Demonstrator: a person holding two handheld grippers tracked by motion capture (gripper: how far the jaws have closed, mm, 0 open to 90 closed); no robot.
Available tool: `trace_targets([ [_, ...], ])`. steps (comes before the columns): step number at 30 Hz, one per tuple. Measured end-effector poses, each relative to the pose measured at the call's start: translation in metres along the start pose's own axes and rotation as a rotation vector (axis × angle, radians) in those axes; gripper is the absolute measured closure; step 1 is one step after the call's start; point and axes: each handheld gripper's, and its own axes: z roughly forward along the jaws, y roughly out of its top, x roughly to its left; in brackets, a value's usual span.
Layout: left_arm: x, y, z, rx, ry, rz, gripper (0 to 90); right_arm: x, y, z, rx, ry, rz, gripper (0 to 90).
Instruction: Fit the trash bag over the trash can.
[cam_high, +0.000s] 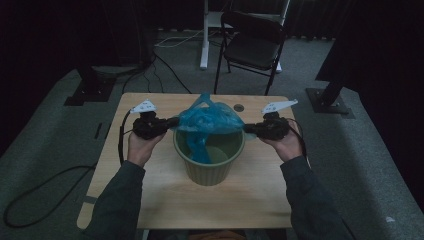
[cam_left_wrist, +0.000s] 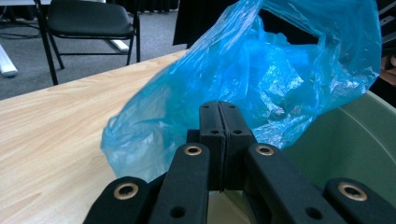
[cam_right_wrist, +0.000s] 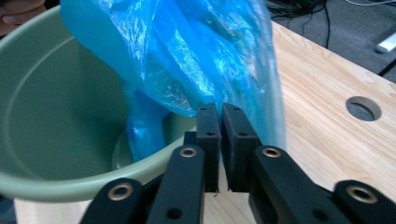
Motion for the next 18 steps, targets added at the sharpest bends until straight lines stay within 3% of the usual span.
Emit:
trace_targets([
  [4,-0.005,-0.007,-0.008,-0.014,-0.007,0.002,89.5,0.007,-0.006,-0.004,0.004,0.003,-0.014,89.6],
  [12,-0.016,-0.023,-0.026,-0.033,-0.011,-0.004,89.6,0.020,-0.021,-0.014,-0.006,0.058,-0.012,90.0],
  [18,-0.020,-0.039,-0.035,-0.014,-0.016,-0.014,89.6,0.030,-0.033,-0.017,-0.003,0.102,-0.020,90.0],
])
